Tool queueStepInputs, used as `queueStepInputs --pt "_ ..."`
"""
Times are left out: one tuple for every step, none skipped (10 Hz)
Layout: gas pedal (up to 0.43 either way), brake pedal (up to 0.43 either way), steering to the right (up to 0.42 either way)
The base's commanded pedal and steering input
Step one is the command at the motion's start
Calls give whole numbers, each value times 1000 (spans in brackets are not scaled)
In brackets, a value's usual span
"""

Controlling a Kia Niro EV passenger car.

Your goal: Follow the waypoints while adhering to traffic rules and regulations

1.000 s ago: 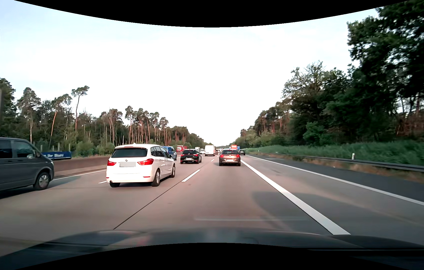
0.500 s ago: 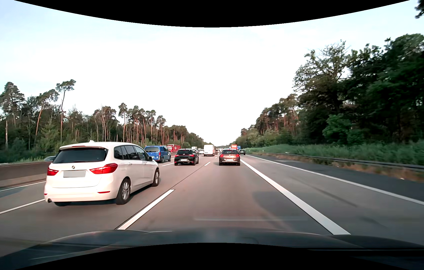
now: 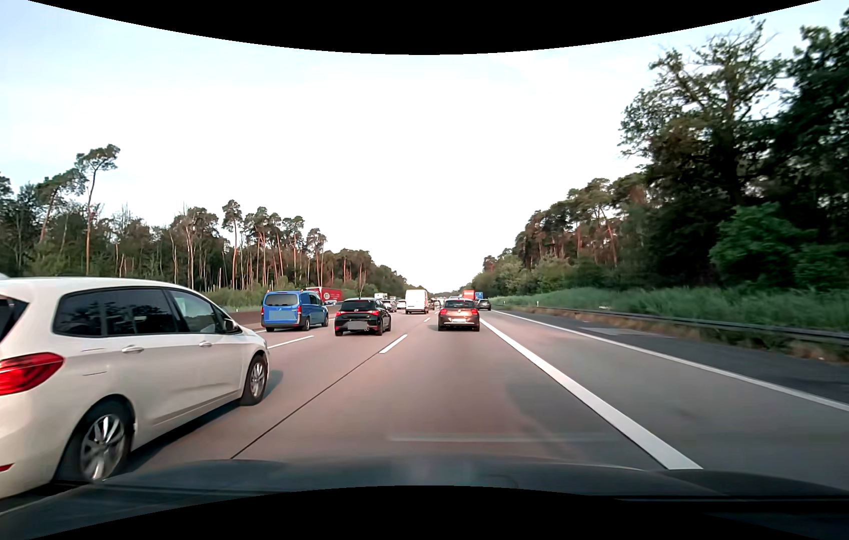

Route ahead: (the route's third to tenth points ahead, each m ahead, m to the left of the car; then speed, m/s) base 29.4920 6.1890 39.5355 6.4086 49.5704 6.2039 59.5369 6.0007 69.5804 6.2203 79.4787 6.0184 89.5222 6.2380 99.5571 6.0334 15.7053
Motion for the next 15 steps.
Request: queueStepInputs --pt "0 49 -3" --pt "0 43 -3" --pt "0 43 -3" --pt "0 43 -3" --pt "0 43 -3" --pt "0 43 -3" --pt "0 37 -3" --pt "0 37 -3" --pt "0 37 -3" --pt "0 30 -3" --pt "0 0 -3" --pt "0 0 -3" --pt "0 0 -3" --pt "0 0 -3" --pt "0 0 -3"
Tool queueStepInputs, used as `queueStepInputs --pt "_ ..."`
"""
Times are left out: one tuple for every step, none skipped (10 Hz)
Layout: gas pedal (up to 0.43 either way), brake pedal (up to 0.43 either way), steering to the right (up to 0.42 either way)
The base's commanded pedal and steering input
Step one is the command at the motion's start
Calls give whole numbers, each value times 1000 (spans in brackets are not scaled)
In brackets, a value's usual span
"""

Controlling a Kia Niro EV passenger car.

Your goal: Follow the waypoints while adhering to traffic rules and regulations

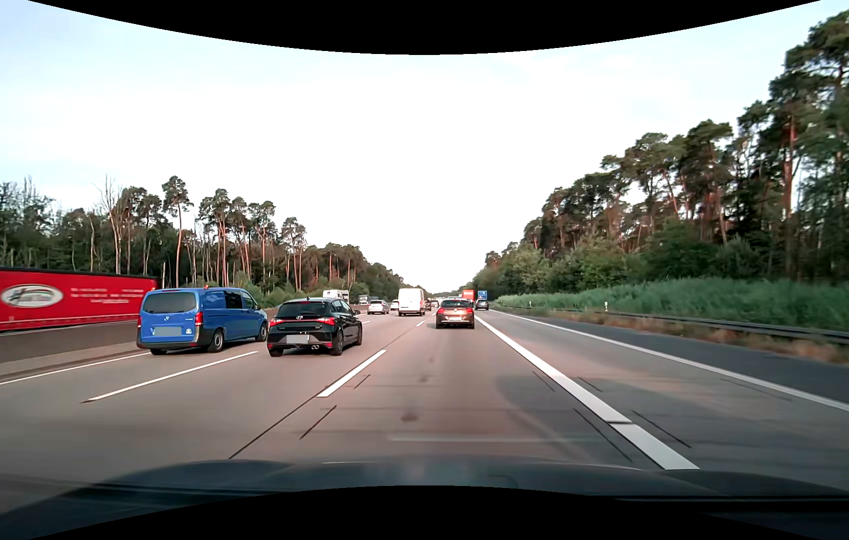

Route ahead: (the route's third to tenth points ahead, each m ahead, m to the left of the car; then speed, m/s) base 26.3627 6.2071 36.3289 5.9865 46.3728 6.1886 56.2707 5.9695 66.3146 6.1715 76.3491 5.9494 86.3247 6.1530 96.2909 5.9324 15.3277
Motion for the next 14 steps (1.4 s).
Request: queueStepInputs --pt "0 0 -3" --pt "0 0 -3" --pt "0 0 -3" --pt "0 0 -3" --pt "0 0 -3" --pt "0 0 -3" --pt "0 0 -3" --pt "0 0 -3" --pt "0 0 -3" --pt "0 0 -4" --pt "0 0 -4" --pt "0 0 -4" --pt "0 0 -5" --pt "0 0 -5"
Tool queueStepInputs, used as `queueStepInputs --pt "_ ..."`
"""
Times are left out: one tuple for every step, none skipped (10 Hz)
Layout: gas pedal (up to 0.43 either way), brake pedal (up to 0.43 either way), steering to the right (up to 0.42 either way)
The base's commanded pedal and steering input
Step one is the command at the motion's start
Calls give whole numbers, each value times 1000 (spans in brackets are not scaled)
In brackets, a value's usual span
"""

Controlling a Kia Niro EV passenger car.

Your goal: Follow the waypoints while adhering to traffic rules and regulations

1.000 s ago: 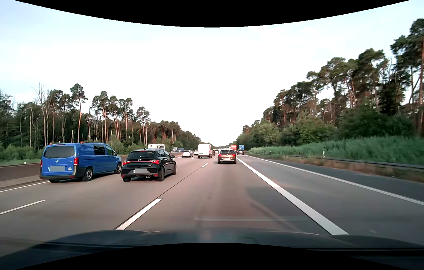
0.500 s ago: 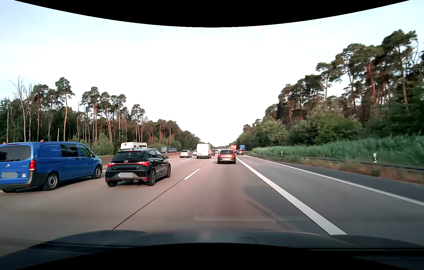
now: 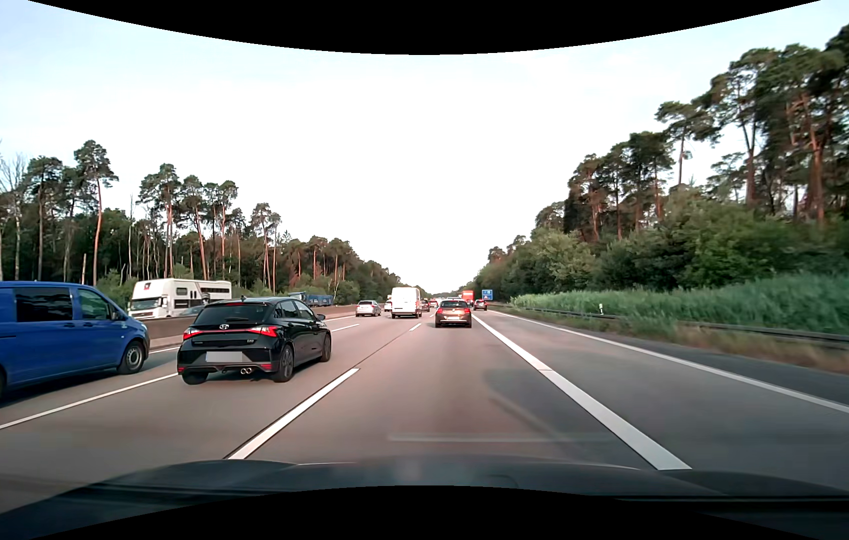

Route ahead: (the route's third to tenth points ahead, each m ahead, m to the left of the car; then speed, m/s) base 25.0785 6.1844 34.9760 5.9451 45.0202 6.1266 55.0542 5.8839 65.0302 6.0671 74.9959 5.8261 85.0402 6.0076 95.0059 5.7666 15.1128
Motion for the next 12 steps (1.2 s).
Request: queueStepInputs --pt "0 0 -5" --pt "0 0 -4" --pt "0 0 -4" --pt "0 0 -4" --pt "0 0 -4" --pt "0 0 -4" --pt "0 0 -4" --pt "0 0 -4" --pt "0 0 -4" --pt "0 0 -4" --pt "0 0 -4" --pt "0 0 -4"
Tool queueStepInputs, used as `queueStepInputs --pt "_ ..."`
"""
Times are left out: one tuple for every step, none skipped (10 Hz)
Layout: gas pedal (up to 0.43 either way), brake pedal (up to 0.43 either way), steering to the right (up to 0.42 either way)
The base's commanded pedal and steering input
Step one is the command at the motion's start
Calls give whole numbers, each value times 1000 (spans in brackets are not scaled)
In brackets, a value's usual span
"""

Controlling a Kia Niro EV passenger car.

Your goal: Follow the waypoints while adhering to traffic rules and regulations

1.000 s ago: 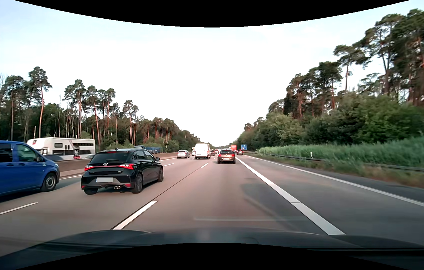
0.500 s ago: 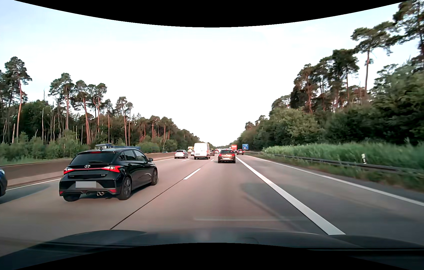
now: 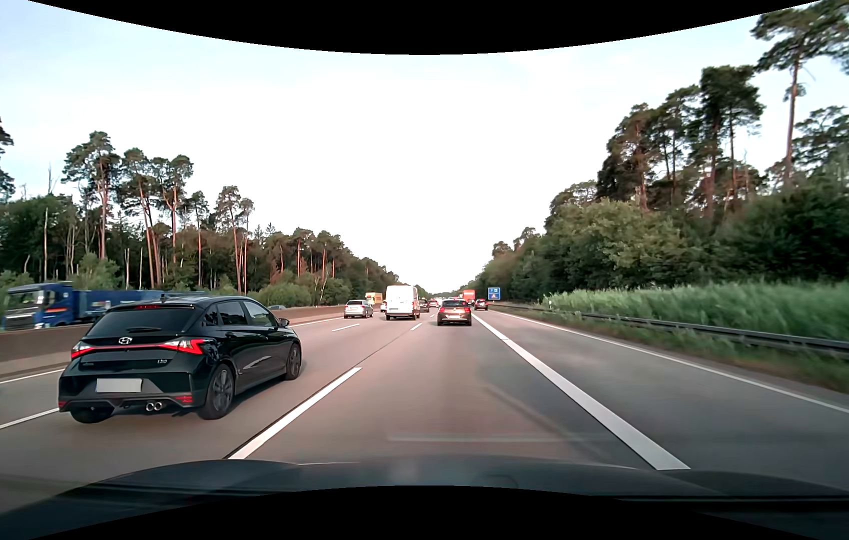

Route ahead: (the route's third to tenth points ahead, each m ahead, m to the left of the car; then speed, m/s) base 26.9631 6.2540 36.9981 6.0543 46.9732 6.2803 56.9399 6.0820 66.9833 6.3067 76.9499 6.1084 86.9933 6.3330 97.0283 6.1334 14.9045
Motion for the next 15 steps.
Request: queueStepInputs --pt "0 0 -4" --pt "0 0 -4" --pt "0 0 -4" --pt "0 0 -4" --pt "0 0 -4" --pt "0 0 -4" --pt "0 0 -4" --pt "0 0 -4" --pt "0 0 -4" --pt "0 0 -4" --pt "0 0 -4" --pt "0 0 -4" --pt "0 0 -4" --pt "0 0 -4" --pt "0 0 -4"
